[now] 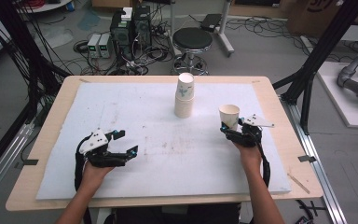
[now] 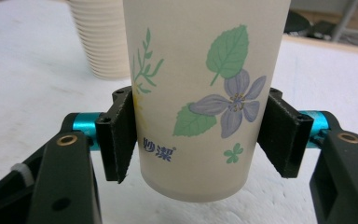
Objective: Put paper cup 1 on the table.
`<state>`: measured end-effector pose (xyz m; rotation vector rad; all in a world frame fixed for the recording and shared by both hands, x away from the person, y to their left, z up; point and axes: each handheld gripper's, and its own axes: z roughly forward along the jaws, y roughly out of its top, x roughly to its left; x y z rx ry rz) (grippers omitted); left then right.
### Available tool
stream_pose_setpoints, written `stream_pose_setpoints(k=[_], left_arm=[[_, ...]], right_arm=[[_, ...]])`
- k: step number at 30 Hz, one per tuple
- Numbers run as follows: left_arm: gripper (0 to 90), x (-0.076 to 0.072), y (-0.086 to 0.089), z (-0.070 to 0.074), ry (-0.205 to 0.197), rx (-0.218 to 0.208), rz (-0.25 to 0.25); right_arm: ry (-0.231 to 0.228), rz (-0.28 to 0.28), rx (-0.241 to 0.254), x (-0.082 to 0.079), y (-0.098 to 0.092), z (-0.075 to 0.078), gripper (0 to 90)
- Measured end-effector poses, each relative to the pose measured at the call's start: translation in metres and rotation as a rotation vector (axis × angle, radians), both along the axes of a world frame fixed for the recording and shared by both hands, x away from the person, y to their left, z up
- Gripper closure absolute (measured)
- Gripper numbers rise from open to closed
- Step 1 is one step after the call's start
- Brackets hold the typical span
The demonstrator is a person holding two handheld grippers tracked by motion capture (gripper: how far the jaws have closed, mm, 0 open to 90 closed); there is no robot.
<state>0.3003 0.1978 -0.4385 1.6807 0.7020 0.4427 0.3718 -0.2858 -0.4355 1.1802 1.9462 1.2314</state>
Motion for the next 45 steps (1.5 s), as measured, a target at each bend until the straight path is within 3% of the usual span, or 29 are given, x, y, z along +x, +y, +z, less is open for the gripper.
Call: stream_pose_setpoints(k=[5, 9, 13, 20, 27, 31, 35, 45], left_arm=[[17.8, 0.001, 0.000, -0.001, 0.004, 0.006, 0.000], [17.9, 0.002, 0.000, -0.002, 0.009, 0.005, 0.005], [18.0, 0.002, 0.000, -0.003, 0.013, 0.008, 0.007], [18.0, 0.001, 0.001, -0.003, 0.023, 0.005, 0.012], [18.2, 0.002, 0.000, -0.004, 0.037, 0.007, 0.008], [18.1, 0.002, 0.001, -0.004, 0.042, 0.003, 0.008], [17.9, 0.002, 0.001, -0.004, 0.042, -0.003, 0.010], [16.7, 0.002, 0.007, -0.002, 0.057, -0.038, 0.037]], right_arm=[[0.075, -0.032, -0.025, 0.008, 0.001, -0.011, 35.3], [0.084, -0.032, -0.052, 0.009, 0.002, -0.013, 35.4], [0.121, -0.035, -0.090, 0.008, 0.001, -0.013, 35.3], [0.140, -0.016, -0.150, -0.001, -0.004, -0.012, 35.4], [0.165, -0.007, -0.119, -0.004, -0.011, -0.014, 33.4], [0.175, -0.031, -0.089, -0.006, -0.014, -0.013, 21.9], [0.180, -0.009, -0.066, -0.013, -0.019, -0.010, 21.7], [0.130, 0.028, -0.039, -0.043, -0.026, 0.005, 20.0]])
